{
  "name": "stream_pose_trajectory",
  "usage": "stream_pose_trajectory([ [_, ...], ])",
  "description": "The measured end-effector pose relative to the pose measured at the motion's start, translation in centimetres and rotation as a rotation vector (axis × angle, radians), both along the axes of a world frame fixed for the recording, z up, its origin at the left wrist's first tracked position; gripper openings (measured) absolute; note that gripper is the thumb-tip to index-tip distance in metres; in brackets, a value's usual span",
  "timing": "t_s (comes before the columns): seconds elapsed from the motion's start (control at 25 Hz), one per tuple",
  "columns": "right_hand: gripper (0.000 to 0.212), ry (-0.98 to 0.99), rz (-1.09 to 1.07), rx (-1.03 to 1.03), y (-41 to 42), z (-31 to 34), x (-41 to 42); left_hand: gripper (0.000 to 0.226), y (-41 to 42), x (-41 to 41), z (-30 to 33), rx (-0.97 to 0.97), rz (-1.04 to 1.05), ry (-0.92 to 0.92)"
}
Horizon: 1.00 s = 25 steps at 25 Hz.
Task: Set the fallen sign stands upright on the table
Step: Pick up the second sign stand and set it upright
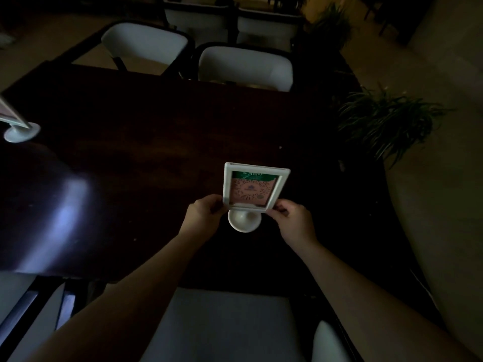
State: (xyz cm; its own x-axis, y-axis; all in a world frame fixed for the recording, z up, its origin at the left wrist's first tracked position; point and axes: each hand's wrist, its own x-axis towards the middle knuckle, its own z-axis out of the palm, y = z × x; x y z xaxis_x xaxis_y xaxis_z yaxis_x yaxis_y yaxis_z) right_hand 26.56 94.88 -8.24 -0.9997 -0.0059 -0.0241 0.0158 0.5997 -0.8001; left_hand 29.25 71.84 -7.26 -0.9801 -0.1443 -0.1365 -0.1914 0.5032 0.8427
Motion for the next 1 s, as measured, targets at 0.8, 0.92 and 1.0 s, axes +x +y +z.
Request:
stream_pose_trajectory([
  [0.8, 0.013, 0.082, 0.028, 0.099, 0.7, 0.2, -3.2, 0.011, 1.0, -2.7, 0.4, -0.350, -0.058, 0.316],
  [0.92, 0.013, 0.110, 0.022, 0.128, 1.0, 0.2, -5.4, 0.012, 1.5, -4.8, 0.4, -0.345, -0.044, 0.307],
  [1.0, 0.013, 0.136, 0.017, 0.140, 1.3, 0.0, -7.2, 0.012, 1.9, -6.6, 0.5, -0.337, -0.043, 0.308],
])
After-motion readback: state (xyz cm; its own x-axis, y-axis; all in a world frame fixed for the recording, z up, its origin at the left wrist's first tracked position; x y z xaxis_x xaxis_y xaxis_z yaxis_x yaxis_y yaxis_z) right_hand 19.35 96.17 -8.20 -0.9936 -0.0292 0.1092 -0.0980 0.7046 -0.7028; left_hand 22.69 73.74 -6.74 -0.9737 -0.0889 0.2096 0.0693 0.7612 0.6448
